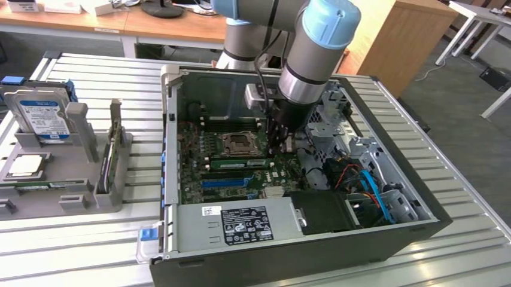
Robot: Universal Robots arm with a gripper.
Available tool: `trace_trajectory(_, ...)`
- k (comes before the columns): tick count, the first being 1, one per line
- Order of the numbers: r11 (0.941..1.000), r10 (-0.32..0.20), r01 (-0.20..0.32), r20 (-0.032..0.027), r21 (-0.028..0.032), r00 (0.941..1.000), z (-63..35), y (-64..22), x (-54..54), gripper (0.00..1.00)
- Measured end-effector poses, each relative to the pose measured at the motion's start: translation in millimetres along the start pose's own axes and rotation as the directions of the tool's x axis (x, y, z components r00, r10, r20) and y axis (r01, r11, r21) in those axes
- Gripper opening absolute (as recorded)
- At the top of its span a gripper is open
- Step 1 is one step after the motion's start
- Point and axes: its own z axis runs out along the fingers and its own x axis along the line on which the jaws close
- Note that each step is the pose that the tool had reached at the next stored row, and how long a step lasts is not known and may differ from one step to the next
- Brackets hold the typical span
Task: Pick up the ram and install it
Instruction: 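Press down the ram until it locks into place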
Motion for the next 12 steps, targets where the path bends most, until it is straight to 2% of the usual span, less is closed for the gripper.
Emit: trace_trajectory(12, 1.0000, 0.000, 0.000, 0.0003, 0.0000, 1.0000, 3.8, -0.2, 0.1, 0.11)
